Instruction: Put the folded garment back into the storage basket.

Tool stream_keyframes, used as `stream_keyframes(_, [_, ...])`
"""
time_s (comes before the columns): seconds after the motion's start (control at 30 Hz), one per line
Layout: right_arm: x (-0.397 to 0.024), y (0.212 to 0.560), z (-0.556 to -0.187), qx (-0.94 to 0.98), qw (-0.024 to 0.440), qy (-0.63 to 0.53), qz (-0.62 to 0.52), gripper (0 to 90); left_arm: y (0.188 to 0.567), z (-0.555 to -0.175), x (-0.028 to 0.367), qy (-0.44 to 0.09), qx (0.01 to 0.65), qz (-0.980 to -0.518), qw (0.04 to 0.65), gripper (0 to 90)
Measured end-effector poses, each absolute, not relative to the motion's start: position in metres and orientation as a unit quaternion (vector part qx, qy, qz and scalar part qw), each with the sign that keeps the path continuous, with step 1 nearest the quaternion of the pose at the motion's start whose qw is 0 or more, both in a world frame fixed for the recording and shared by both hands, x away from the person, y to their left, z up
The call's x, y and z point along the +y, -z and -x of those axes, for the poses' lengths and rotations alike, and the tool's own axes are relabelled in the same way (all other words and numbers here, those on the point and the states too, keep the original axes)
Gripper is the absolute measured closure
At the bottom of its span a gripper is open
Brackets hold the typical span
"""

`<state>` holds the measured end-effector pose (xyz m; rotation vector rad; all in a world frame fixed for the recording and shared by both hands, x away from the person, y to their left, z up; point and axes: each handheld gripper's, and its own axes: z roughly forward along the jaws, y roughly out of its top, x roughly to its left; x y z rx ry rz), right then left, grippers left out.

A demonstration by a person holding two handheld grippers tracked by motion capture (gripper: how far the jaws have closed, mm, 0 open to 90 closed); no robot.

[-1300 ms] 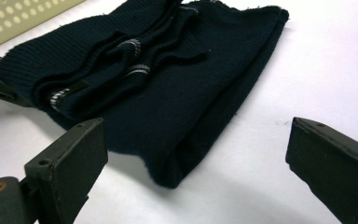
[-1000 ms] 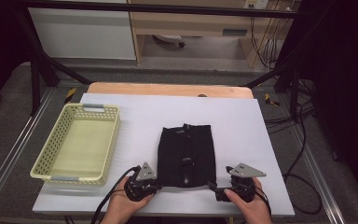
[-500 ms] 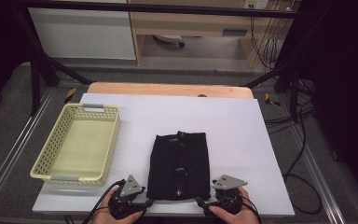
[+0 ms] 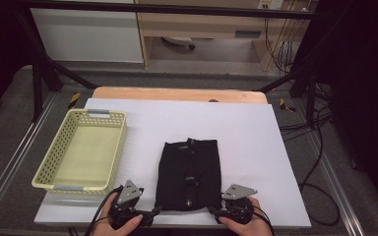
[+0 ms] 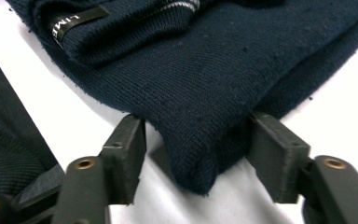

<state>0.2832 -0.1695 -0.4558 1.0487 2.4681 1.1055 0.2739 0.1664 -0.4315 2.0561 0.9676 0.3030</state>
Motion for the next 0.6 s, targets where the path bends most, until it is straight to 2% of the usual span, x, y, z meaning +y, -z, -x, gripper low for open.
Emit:
stream_keyframes(0.2, [-0.170, 0.455, -0.289, 0.854, 0.128, -0.374, -0.337, 70.0, 0.429, -0.276, 0.170, -0.136, 0.393, -0.807, 0.419, 13.5])
stream_keyframes(0.27, [-0.168, 0.453, -0.288, 0.859, 0.130, -0.373, -0.327, 75.6, 0.428, -0.277, 0.172, -0.139, 0.396, -0.804, 0.421, 13.2])
stream_keyframes(0.37, [-0.168, 0.450, -0.287, 0.860, 0.138, -0.375, -0.318, 78.7, 0.426, -0.278, 0.177, -0.142, 0.401, -0.799, 0.426, 8.5])
stream_keyframes(0.6, [-0.177, 0.447, -0.283, 0.855, 0.133, -0.385, -0.320, 79.8, 0.423, -0.279, 0.180, -0.160, 0.409, -0.784, 0.439, 7.5])
